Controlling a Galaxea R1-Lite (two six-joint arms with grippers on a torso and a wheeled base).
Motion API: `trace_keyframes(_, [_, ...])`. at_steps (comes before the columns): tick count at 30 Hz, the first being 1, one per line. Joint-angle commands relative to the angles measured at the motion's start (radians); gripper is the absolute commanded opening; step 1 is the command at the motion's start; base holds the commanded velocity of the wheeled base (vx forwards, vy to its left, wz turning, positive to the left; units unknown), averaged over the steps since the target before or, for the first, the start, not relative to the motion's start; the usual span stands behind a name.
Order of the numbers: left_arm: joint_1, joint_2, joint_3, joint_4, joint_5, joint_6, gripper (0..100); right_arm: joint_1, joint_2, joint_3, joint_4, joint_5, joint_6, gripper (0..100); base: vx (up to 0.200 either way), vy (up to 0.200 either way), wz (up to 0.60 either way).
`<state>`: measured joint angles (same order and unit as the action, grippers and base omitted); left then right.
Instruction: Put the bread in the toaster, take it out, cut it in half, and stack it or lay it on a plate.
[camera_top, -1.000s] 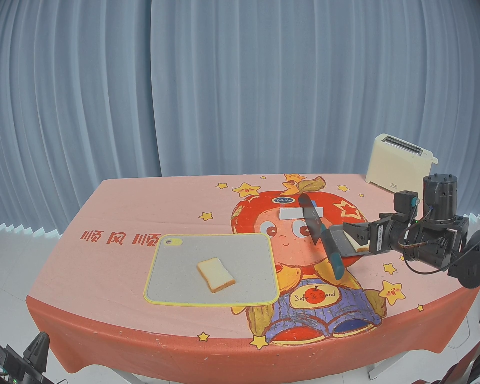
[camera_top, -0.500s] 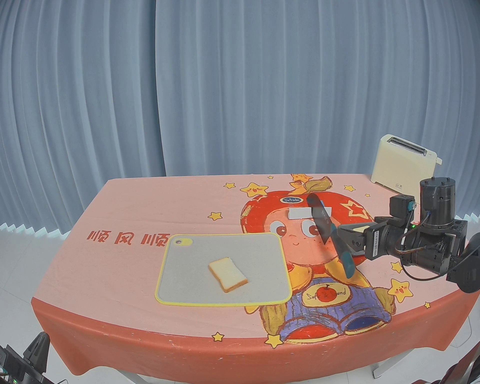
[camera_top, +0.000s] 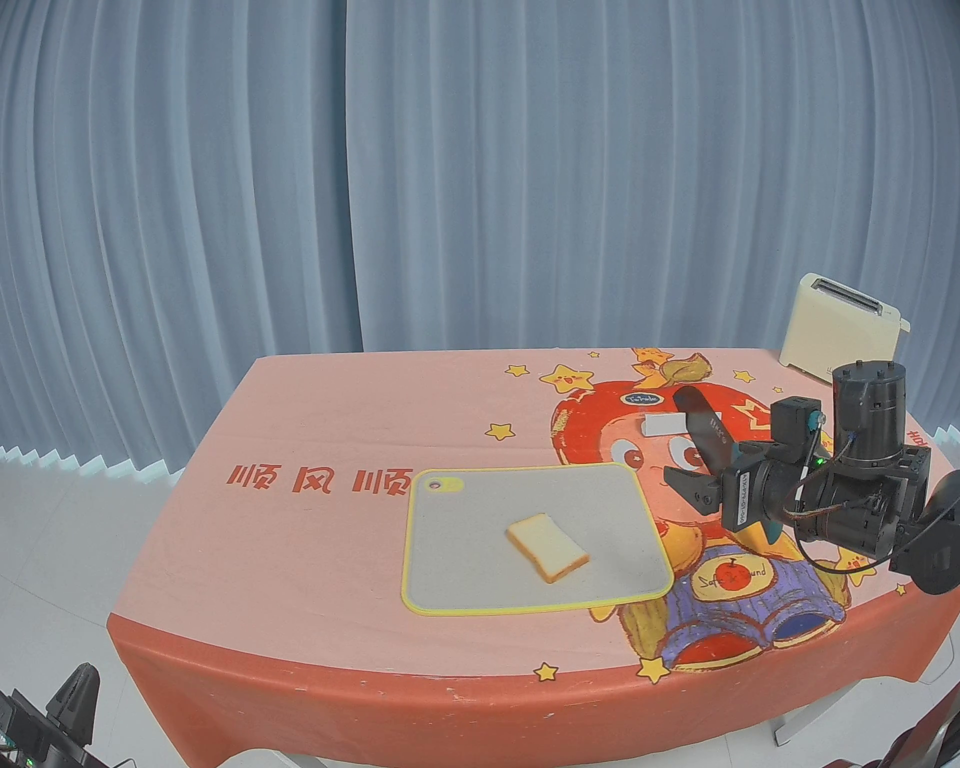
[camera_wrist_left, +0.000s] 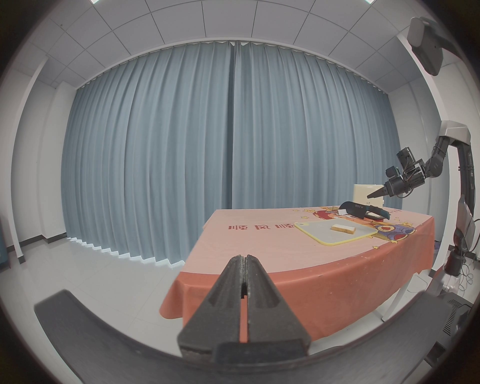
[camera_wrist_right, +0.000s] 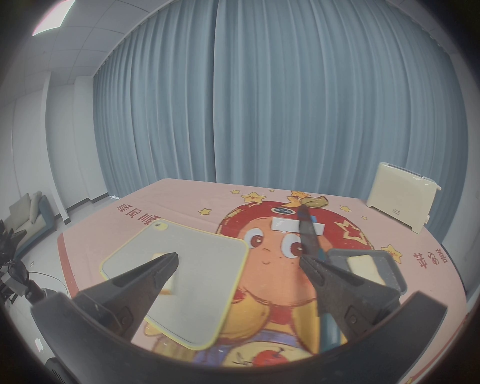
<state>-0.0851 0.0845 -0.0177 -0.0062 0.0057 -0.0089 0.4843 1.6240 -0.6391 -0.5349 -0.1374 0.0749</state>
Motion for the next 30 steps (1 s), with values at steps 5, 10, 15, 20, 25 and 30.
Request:
trace_keyframes(5, [-0.001, 0.001, 0.018, -0.001, 0.000, 0.001, 0, 0.033, 0.004, 0.010, 0.000, -0.001, 0.005, 100, 0.000, 0.000, 0.00])
trace_keyframes(10, [-0.001, 0.001, 0.018, 0.000, 0.000, 0.001, 0, 0.057, 0.005, 0.032, 0.001, -0.001, 0.002, 100, 0.000, 0.000, 0.00])
trace_keyframes(15, [-0.001, 0.001, 0.018, -0.001, 0.000, 0.001, 0, 0.096, 0.004, 0.041, 0.001, -0.002, 0.003, 100, 0.000, 0.000, 0.00])
trace_keyframes(20, [-0.001, 0.001, 0.018, -0.001, 0.000, 0.001, 0, 0.128, 0.005, 0.049, 0.000, -0.001, 0.003, 100, 0.000, 0.000, 0.00])
trace_keyframes(25, [-0.001, 0.001, 0.018, -0.001, 0.000, 0.001, 0, 0.142, 0.011, 0.050, 0.000, -0.001, 0.003, 100, 0.000, 0.000, 0.00])
trace_keyframes(30, [-0.001, 0.001, 0.018, -0.001, 0.000, 0.001, 0, 0.160, 0.013, 0.053, 0.000, -0.005, 0.003, 100, 0.000, 0.000, 0.00])
